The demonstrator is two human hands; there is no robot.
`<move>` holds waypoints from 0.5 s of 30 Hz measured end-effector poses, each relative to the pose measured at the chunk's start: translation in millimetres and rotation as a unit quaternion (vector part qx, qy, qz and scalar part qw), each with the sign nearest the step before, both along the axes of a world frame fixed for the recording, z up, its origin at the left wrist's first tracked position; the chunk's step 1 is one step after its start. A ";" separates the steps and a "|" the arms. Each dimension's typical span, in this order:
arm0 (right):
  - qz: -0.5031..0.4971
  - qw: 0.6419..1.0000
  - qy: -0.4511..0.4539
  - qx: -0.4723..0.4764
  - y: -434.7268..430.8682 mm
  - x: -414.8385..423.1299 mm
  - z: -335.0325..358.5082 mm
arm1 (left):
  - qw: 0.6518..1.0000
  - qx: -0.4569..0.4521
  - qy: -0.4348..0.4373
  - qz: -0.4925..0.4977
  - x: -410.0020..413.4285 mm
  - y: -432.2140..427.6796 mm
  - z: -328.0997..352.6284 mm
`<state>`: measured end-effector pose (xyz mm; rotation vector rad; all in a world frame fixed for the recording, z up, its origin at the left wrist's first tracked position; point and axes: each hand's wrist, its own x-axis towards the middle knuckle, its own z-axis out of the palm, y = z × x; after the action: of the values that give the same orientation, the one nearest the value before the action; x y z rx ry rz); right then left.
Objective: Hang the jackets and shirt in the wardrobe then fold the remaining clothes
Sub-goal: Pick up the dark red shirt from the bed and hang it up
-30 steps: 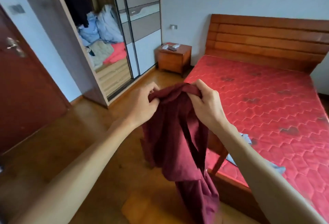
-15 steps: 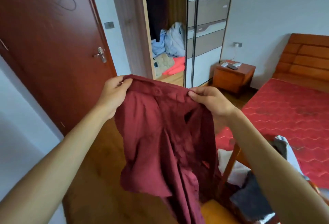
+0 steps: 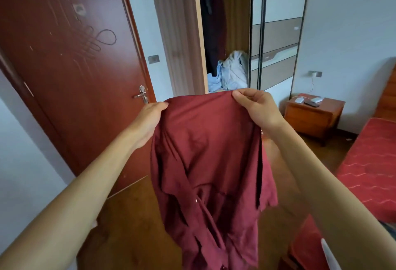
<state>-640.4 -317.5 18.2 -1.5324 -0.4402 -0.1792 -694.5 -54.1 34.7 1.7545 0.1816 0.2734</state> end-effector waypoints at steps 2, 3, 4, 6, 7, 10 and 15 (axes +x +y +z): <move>-0.064 0.997 -0.031 -0.009 18.2 31.0 1.4 | 0.997 0.059 -0.003 -0.047 26.0 17.4 0.8; -0.091 0.995 -0.044 -0.006 25.4 46.3 2.3 | 0.990 0.116 -0.015 -0.078 37.7 24.0 0.2; -0.113 0.992 -0.052 0.003 31.9 60.2 4.2 | 0.979 0.170 -0.034 -0.105 48.2 29.2 -1.5; -0.135 0.989 -0.047 0.042 41.5 86.4 12.4 | 0.954 0.259 -0.051 -0.141 75.0 43.3 -11.7; -0.143 0.987 -0.038 0.067 44.1 98.5 19.1 | 0.940 0.305 -0.044 -0.147 88.7 50.9 -21.2; -0.177 0.973 0.000 0.145 45.0 132.4 40.2 | 0.880 0.461 -0.040 -0.108 140.6 86.9 -56.3; -0.173 0.971 0.017 0.166 60.2 167.4 52.8 | 0.937 0.329 0.023 -0.117 223.1 106.2 -110.5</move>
<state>-473.0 -257.3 71.0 -1.2679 -0.1022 -0.4744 -471.4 52.1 -75.8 2.4244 -0.1040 0.1221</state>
